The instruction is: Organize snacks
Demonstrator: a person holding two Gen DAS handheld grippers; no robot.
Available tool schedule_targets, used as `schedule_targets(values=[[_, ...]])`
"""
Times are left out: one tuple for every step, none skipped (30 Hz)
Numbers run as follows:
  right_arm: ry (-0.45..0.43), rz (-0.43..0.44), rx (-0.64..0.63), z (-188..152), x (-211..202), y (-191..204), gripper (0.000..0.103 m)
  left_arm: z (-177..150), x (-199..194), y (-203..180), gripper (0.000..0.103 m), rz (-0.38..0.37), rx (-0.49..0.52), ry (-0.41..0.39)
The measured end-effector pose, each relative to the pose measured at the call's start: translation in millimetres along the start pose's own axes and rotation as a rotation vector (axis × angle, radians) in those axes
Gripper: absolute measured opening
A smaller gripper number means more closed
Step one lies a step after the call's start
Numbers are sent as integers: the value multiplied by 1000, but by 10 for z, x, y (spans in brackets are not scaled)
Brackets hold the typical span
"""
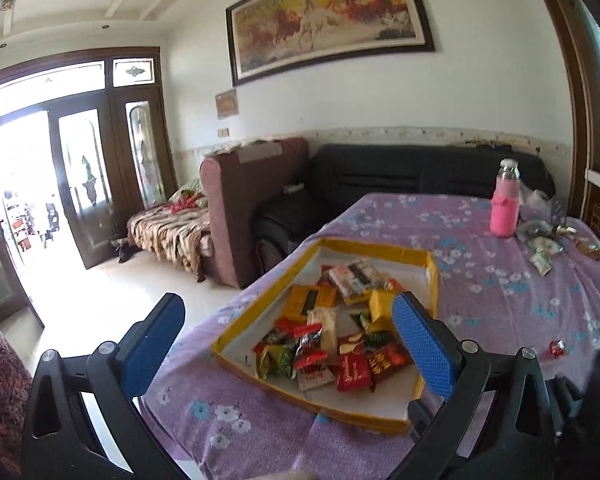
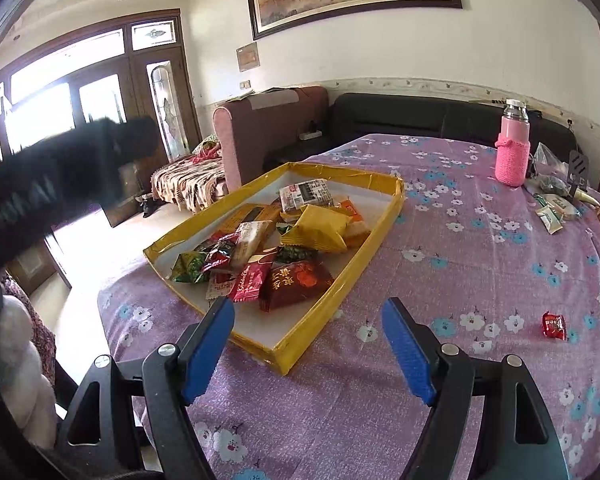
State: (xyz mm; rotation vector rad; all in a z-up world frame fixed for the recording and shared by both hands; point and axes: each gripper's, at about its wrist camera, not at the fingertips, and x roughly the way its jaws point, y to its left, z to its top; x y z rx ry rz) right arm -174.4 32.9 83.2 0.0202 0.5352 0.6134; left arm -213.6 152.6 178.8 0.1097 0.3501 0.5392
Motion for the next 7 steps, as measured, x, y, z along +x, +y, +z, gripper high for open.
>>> schedule_targets(values=[[-1,1,-1,0,-1,1,78,-10,19,0,103,8,0,11],[-1,2,-4,0,-2,8,78,-22,31,-6,103,6,1,18],[0,2,-6,-3,0,12,78,-32,32,-10,103,14,7,29],[4,4,-5,-4,5,12,78,-48,53,-39,103,25,26,46],[7,7,-1,-4,9,7,78,-50,63,-52,103,21,34,55],[11,9,6,-3,13,-4,78,-54,75,-65,103,16,37,63],[14,9,14,0,18,-24,78,-58,87,-81,103,9,42,74]])
